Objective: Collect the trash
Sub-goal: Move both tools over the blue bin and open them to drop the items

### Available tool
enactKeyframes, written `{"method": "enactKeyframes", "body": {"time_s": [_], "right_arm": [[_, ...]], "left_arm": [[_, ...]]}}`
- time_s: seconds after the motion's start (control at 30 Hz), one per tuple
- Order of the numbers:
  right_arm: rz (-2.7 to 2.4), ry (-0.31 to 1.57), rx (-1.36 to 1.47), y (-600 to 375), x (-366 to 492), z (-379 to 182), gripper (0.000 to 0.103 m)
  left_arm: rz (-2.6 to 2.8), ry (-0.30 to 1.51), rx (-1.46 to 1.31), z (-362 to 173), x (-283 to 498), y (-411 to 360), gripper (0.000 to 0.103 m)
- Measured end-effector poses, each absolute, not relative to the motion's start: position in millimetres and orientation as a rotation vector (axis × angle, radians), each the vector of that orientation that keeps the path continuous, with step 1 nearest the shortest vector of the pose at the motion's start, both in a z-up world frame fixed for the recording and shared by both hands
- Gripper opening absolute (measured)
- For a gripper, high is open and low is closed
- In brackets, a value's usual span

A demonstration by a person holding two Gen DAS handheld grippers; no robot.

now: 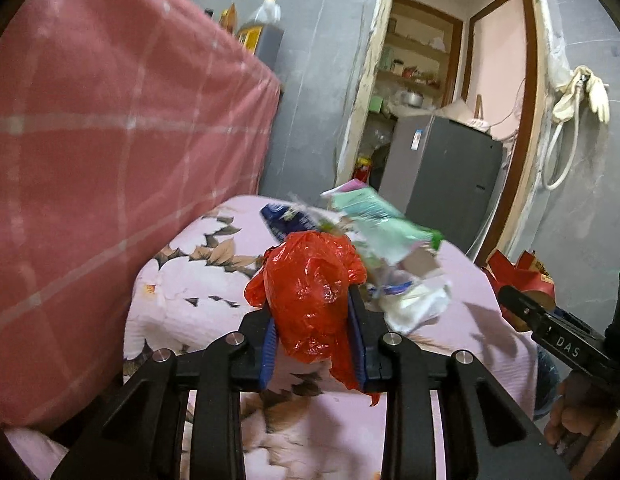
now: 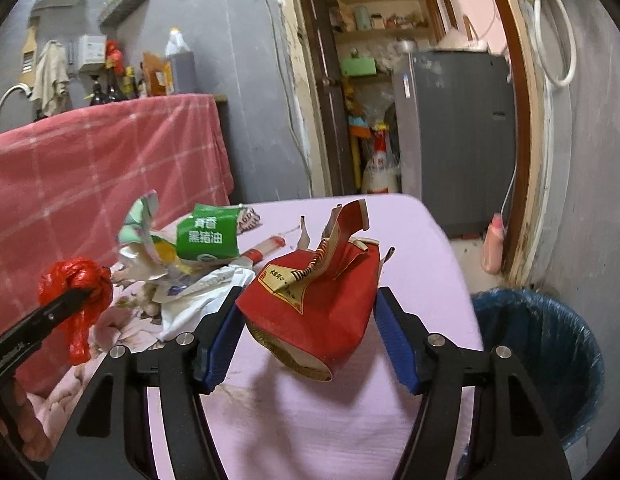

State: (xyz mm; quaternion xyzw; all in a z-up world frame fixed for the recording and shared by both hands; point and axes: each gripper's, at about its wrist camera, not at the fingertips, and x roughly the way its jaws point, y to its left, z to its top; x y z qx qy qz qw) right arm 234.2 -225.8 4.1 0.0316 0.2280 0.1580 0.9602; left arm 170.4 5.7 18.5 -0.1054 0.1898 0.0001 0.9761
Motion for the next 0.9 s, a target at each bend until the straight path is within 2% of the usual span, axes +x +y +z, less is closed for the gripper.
{"method": "enactKeyframes", "body": {"time_s": [0.4, 0.9], "right_arm": [[0.227, 0.289, 0.024, -275.3, 198.7, 30.3, 0.064], [0.016, 0.239, 0.061, -386.2, 181.7, 25.6, 0.064]], "left_arm": [[-0.167, 0.297, -0.198, 37.8, 170.7, -73.3, 0.026], [-0.400, 0.342, -0.161, 42.9, 205.3, -197.4, 0.026]]}}
